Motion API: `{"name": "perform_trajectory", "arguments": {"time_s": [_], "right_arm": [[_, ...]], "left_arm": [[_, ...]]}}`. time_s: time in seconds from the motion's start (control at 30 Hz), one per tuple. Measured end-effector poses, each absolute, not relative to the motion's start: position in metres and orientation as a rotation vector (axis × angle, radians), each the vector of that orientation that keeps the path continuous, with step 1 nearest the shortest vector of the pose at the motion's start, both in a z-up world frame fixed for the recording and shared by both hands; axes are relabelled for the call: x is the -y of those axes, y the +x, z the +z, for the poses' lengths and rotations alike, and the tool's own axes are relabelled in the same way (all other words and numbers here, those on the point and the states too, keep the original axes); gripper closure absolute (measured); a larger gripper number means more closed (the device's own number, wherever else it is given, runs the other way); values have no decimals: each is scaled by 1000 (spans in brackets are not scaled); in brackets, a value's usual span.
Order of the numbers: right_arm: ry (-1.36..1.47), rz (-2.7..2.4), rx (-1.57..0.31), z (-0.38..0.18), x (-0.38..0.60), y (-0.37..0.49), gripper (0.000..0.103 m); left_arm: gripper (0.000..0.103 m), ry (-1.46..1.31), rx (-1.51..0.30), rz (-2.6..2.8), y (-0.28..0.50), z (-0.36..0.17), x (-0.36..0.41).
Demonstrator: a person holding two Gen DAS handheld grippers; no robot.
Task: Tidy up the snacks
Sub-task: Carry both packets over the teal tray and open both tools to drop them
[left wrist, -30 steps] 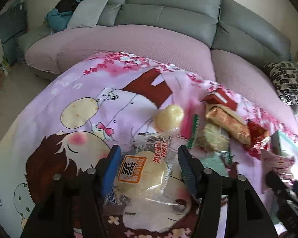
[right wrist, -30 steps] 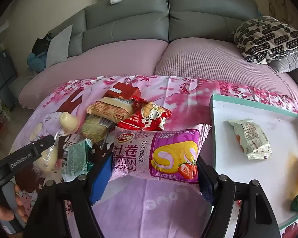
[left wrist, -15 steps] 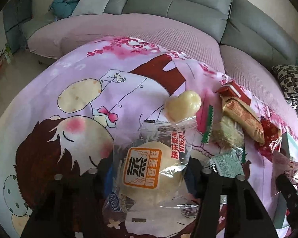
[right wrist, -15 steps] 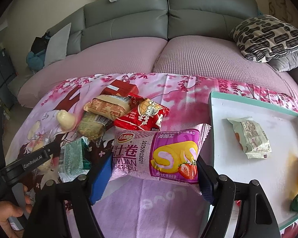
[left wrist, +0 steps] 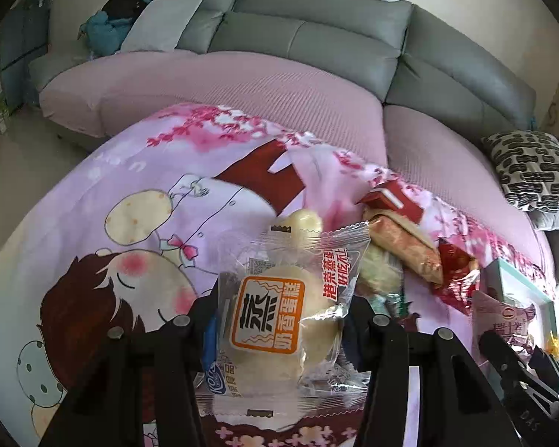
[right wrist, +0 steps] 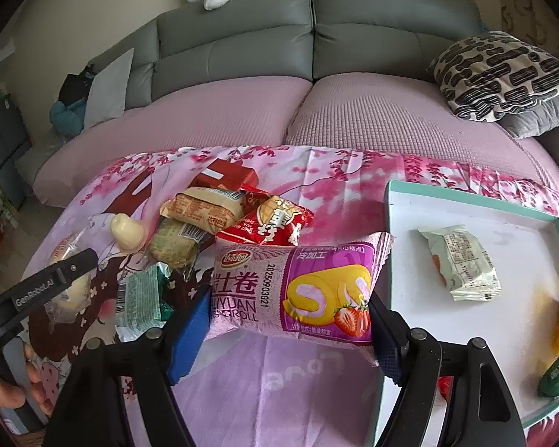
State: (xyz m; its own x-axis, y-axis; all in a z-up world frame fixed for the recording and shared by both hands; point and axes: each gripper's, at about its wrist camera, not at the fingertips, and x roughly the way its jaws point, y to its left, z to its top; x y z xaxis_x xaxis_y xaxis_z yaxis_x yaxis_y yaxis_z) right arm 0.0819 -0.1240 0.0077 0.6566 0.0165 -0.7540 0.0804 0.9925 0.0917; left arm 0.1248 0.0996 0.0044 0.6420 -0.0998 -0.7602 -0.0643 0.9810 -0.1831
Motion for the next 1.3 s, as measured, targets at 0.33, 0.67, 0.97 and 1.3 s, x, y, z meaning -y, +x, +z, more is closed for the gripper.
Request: {"name": "perform_trajectory", "arguments": {"time_s": [0.33,0.67,0.97,1.3], "right_arm": [[184,-121,-797,26,167,66,24],[257,-339,-752,39,255,30,24],[295,-420,-738,39,303,8,24],[319,-435,-731,32,316,6,23]], "left_arm": [[50,-168,-804,-172,112,40,-48],[50,-51,-772,-413,89,56,56],[50,44,-798,-545,69,42,133],[50,123,-829,-552,66,21,164]]}}
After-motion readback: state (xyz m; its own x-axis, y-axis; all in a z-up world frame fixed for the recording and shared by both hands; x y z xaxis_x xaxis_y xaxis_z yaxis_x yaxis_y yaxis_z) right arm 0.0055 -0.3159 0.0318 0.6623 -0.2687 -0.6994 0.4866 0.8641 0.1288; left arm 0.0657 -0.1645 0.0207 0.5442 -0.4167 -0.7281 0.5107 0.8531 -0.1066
